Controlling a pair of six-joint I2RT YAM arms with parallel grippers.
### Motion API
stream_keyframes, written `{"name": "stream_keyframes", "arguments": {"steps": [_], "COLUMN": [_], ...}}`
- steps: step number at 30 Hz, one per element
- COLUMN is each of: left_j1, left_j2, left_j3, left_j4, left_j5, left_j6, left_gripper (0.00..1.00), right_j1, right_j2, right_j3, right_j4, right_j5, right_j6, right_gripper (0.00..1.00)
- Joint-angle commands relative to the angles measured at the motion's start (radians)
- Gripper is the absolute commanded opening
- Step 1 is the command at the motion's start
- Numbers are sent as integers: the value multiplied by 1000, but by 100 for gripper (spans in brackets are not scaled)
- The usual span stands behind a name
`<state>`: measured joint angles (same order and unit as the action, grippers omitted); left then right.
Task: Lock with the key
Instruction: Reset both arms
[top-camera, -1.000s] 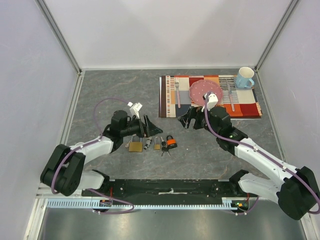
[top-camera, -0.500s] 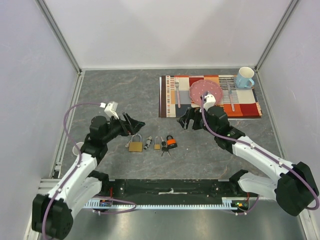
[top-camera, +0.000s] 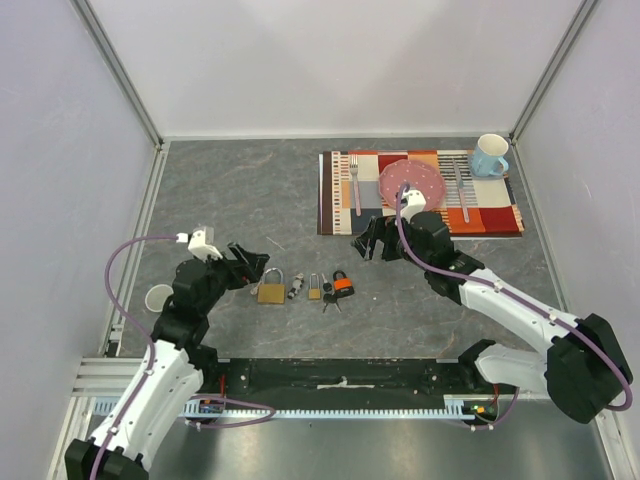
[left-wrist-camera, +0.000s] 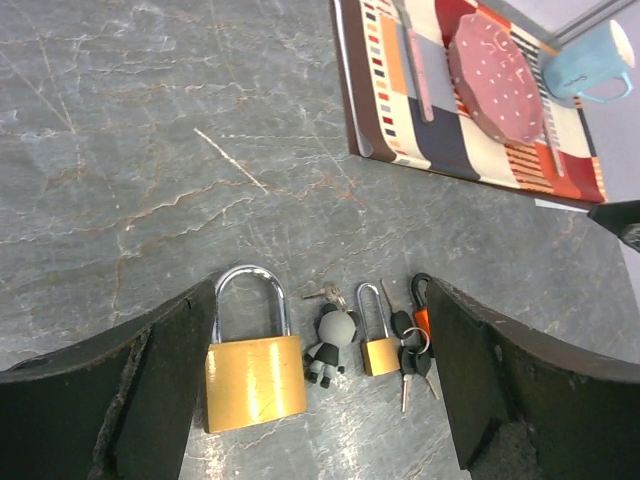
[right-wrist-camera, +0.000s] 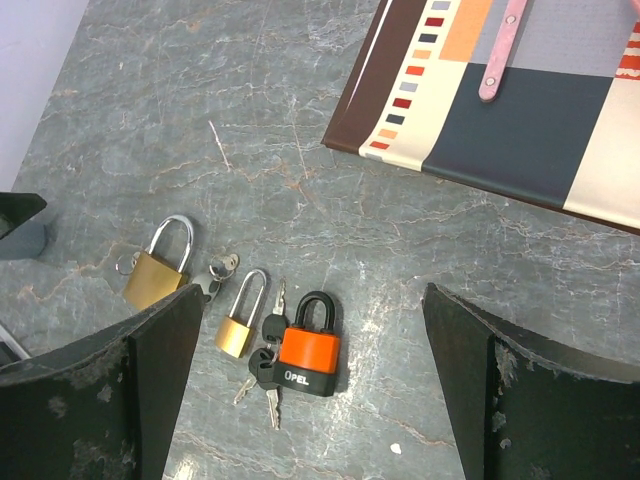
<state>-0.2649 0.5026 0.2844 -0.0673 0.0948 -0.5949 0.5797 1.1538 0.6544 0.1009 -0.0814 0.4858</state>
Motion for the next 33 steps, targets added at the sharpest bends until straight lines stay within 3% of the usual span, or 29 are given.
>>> {"name": "stream_keyframes", "arguments": {"steps": [1, 14, 25, 33], "left_j1": [4, 3, 3, 4], "left_j2": [34, 11, 7, 25], "left_j3": [4, -4, 67, 53], "left_j4": [23, 96, 26, 63], "left_j5": [-33, -33, -27, 28], "left_j6": [-11, 12, 24, 35], "left_gripper": [91, 91, 90, 90], "right_j1": [-1, -1, -1, -1], "right_j2": [6, -12, -17, -75], "right_j3": [17, 19, 25, 7], "right_j4": [51, 34, 23, 10], "right_j5": [-15, -3, 8, 38], "right_j6": [16, 5, 4, -9], "right_gripper": [98, 98, 98, 98]}}
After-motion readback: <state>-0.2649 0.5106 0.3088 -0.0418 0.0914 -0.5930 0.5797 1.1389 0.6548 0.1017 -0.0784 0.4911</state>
